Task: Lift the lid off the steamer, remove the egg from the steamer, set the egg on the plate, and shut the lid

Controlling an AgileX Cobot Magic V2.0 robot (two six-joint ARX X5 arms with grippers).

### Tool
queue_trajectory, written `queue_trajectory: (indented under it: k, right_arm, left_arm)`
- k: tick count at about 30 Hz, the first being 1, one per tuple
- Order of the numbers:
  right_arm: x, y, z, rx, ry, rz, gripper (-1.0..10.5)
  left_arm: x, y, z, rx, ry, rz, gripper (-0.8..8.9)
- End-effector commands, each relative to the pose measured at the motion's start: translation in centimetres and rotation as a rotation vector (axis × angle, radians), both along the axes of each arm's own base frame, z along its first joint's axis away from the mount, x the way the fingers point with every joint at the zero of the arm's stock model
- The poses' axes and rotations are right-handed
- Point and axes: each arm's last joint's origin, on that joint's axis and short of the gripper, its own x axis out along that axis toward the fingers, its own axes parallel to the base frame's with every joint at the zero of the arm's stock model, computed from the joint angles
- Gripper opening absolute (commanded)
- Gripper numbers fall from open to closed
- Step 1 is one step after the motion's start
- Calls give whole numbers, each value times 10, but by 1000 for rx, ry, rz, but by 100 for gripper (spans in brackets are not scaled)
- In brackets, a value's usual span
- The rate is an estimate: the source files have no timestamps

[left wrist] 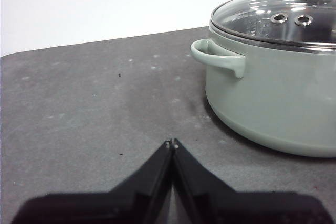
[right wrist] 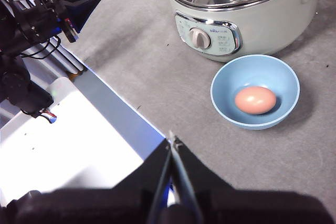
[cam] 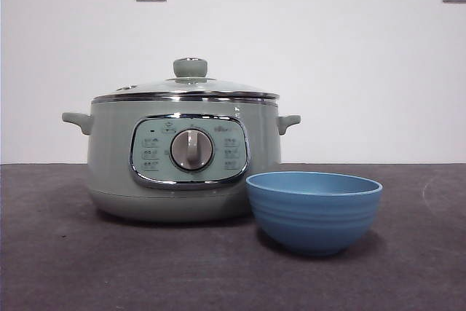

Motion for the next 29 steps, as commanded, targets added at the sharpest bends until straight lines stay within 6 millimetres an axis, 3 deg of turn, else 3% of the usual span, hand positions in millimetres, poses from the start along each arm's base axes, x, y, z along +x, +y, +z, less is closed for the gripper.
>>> queue_trajectory:
  k: [1, 10, 14, 19, 23, 29]
  right_arm:
    - [0, 0, -1, -4, -4, 2, 2]
    - [1, 0, -1, -6, -12, 6, 2]
    - [5, -5, 6, -35, -207, -39, 2]
    - [8, -18, 7, 89, -415, -169, 2]
    - [12, -28, -17, 89, -564, -299, 2]
    - [21, -38, -83, 22, -650, -432, 2]
  left_arm:
    - [1, 0, -5, -5, 15, 1, -3]
    - [1, 0, -5, -5, 15, 1, -3]
    - [1, 0, -5, -5, 14, 1, -3]
    - [1, 0, -5, -5, 15, 1, -3]
    - [1, 0, -5, -5, 15, 1, -3]
    - [1, 0, -5, -5, 15, 1, -3]
